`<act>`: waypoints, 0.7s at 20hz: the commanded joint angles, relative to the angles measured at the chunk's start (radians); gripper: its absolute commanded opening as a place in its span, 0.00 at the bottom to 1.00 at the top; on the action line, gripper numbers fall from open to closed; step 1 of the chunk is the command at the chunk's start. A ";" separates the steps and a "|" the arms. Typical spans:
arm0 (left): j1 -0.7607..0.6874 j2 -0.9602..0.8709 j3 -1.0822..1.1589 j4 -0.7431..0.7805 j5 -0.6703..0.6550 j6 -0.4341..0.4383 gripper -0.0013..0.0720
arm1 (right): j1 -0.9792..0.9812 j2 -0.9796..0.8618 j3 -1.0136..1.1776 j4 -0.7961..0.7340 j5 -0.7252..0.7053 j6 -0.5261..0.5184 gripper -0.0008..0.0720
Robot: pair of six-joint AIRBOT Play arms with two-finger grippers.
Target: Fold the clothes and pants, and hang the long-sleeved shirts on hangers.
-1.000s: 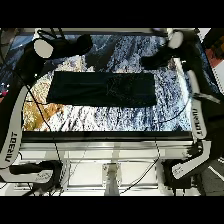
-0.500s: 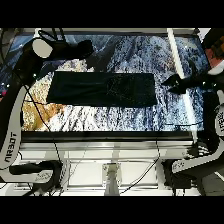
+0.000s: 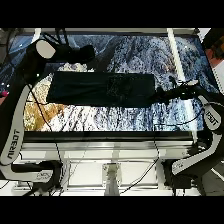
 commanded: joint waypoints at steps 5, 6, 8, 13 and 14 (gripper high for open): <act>-0.125 -0.238 0.000 0.000 -0.128 -0.016 0.03 | -0.120 0.141 -0.004 -0.032 0.062 0.021 0.05; -0.161 -0.283 0.000 -0.001 -0.122 -0.030 0.03 | -0.170 0.175 -0.004 -0.035 0.095 0.022 0.05; -0.239 -0.368 0.000 -0.005 -0.089 -0.072 0.03 | -0.280 0.245 -0.003 -0.035 0.181 0.019 0.05; -0.426 -0.493 0.001 -0.119 -0.003 -0.075 0.03 | -0.472 0.351 0.089 -0.007 0.279 0.014 0.05; -0.451 -0.495 0.001 -0.140 0.048 -0.075 0.03 | -0.477 0.350 0.148 -0.006 0.309 0.014 0.05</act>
